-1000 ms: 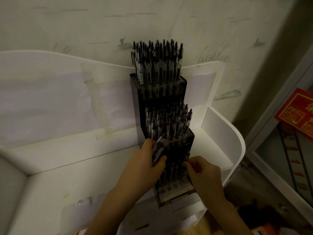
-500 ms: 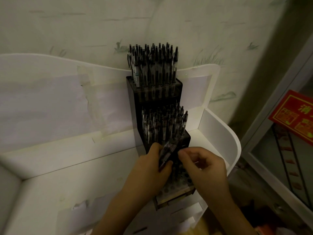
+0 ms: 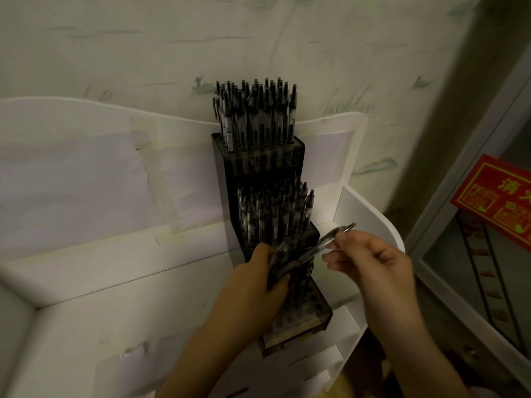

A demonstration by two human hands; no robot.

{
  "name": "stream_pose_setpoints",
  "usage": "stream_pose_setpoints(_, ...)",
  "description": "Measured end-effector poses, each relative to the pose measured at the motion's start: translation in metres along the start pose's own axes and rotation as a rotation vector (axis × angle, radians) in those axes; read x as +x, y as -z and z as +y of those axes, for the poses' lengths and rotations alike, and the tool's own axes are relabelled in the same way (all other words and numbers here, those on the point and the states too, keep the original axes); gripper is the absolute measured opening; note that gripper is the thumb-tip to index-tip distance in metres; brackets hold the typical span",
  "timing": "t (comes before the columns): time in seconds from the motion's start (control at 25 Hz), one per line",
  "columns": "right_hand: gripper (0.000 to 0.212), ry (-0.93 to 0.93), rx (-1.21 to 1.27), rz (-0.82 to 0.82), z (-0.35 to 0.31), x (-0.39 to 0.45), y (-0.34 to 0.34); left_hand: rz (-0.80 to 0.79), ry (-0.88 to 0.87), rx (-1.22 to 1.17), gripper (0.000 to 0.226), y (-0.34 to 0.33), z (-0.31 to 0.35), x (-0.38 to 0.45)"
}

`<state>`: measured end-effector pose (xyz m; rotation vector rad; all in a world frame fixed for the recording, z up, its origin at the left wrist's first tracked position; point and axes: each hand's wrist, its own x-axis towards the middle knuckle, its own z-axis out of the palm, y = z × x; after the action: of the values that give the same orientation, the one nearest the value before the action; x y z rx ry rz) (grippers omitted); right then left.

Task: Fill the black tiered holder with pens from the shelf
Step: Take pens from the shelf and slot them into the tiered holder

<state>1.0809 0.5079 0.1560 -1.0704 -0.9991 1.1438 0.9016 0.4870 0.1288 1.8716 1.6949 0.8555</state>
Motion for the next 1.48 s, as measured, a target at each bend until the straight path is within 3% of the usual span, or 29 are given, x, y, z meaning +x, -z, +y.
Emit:
stream_pose_setpoints(0.12, 0.017, 0.123, -0.033, 0.075, -0.013, 0.006, 0.012, 0.025, 0.012, 0.007, 0.021, 0.006, -0.003, 0.0)
stream_pose_setpoints(0.48, 0.002, 0.407, -0.629, 0.09, 0.04, 0.015, 0.016, 0.056, 0.033, 0.01, 0.018, 0.008, -0.005, -0.001)
stream_pose_setpoints(0.84, 0.005, 0.425, -0.67, 0.066, 0.083, 0.021, 0.015, 0.071, 0.06, 0.008, 0.018, 0.012, -0.012, -0.005)
stream_pose_setpoints(1.04, 0.009, 0.331, -0.769, -0.066, 0.098, 0.022, 0.017, 0.073, 0.064, 0.022, 0.018, 0.012, -0.012, -0.005)
stream_pose_setpoints(1.32, 0.016, 0.278, -0.784, -0.075, 0.094, 0.021, 0.019, 0.064, 0.049, 0.016, 0.019, 0.013, -0.011, -0.005)
stream_pose_setpoints(1.48, 0.021, 0.426, -0.715, 0.01, 0.071, 0.015, 0.01, 0.06, 0.045, 0.011, 0.019, 0.013, -0.011, -0.006)
